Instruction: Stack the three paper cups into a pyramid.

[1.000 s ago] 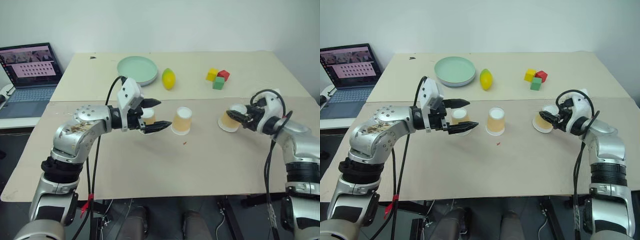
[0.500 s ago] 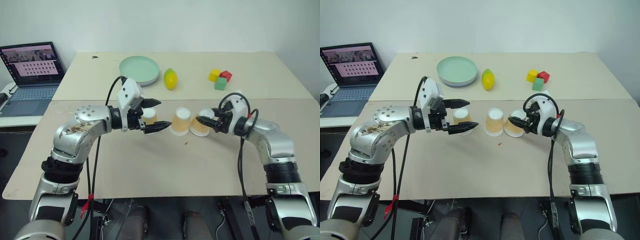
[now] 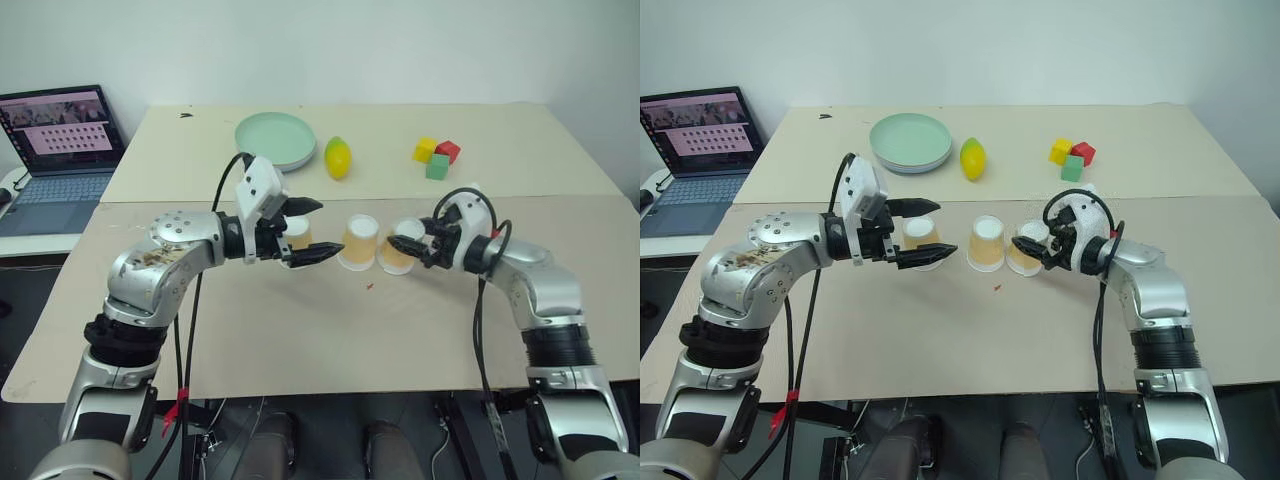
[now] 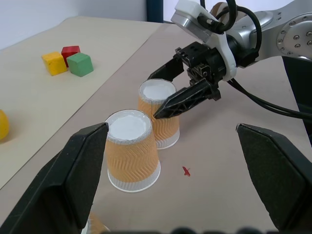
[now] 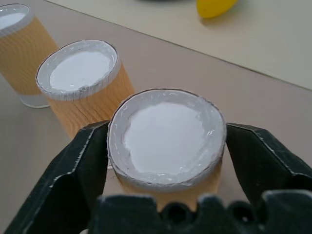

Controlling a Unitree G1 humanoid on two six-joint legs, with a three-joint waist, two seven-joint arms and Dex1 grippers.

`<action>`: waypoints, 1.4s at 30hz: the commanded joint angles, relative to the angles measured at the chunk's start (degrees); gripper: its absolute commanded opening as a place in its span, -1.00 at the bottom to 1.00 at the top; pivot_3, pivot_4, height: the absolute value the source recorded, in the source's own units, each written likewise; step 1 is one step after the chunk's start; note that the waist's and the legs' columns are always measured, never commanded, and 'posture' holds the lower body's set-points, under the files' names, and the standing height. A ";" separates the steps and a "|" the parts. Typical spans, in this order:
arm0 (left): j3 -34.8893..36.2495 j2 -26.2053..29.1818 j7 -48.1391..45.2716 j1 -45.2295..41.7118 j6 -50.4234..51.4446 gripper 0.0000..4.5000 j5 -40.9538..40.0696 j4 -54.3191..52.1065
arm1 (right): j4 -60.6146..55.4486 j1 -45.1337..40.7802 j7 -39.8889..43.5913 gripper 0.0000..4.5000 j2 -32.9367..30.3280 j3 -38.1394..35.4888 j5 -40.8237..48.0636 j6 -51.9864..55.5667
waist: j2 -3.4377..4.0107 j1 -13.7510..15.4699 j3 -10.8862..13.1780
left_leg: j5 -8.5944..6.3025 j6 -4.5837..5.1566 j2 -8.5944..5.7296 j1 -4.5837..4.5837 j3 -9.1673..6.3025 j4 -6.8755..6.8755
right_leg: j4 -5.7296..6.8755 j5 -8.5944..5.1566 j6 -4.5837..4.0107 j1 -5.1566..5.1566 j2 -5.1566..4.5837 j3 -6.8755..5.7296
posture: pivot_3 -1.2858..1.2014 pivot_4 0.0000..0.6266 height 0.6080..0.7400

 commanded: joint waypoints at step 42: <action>1.03 -0.17 0.22 -0.20 -1.06 1.00 0.76 -1.60 | -3.20 8.96 5.40 0.99 -17.54 -7.24 -0.21 -3.51 | -0.01 0.09 0.02 | 0.00 0.00 0.03 0.00 0.02 0.00 | -0.03 -0.01 0.01 0.02 0.05 0.08 | 0.03 -0.52 1.00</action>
